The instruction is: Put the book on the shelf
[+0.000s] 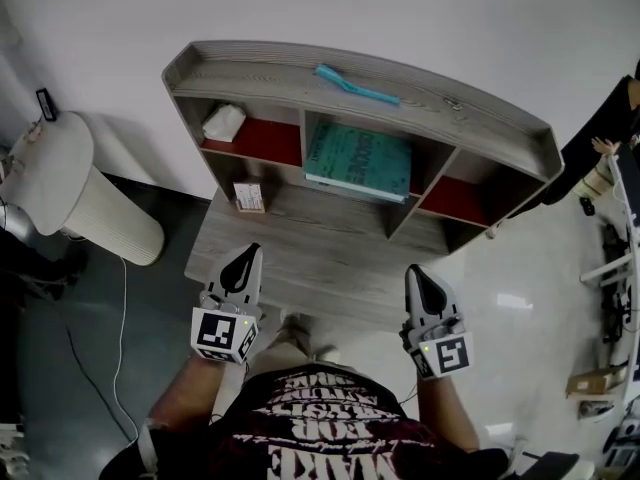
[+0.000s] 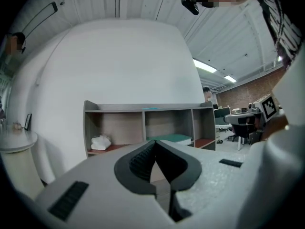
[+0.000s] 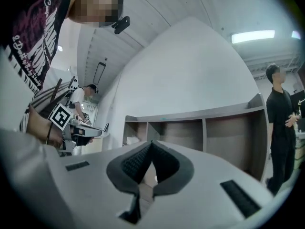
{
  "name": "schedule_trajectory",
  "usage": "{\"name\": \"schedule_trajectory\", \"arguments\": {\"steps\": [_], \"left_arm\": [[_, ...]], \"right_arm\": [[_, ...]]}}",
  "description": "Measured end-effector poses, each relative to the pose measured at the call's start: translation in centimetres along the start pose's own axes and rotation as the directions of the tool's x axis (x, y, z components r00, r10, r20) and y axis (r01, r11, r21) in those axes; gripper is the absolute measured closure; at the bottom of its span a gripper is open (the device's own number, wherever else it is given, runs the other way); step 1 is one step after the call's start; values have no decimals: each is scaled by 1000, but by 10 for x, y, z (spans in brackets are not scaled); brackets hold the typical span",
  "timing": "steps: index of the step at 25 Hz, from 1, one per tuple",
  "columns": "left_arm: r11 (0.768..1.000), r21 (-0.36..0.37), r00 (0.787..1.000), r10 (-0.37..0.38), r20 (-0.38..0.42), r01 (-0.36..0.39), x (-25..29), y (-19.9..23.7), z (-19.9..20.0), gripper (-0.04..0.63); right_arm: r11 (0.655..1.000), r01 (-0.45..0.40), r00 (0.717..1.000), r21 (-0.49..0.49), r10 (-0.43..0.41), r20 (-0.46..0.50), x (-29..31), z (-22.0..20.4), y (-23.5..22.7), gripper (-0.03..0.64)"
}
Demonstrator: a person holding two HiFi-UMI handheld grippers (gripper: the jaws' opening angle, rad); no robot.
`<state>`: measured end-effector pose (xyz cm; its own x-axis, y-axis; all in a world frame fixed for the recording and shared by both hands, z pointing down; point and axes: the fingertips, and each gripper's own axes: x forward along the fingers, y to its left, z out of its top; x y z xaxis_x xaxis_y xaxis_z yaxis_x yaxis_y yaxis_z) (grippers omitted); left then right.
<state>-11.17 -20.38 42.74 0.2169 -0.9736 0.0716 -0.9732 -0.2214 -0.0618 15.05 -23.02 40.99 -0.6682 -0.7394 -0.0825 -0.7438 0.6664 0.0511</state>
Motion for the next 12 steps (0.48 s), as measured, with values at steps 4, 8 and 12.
{"name": "schedule_trajectory", "arguments": {"steps": [4, 8, 12], "left_arm": [[1000, 2, 999, 25, -28, -25, -16, 0, -9, 590], [999, 10, 999, 35, -36, -35, -22, 4, -7, 591], [999, 19, 999, 32, -32, -31, -19, 7, -1, 591]], "right_arm": [[1000, -8, 1000, 10, 8, 6, -9, 2, 5, 614], [1000, 6, 1000, 0, -6, -8, -16, -2, 3, 614], [1000, 22, 999, 2, -21, -45, -18, -11, -1, 614]]}}
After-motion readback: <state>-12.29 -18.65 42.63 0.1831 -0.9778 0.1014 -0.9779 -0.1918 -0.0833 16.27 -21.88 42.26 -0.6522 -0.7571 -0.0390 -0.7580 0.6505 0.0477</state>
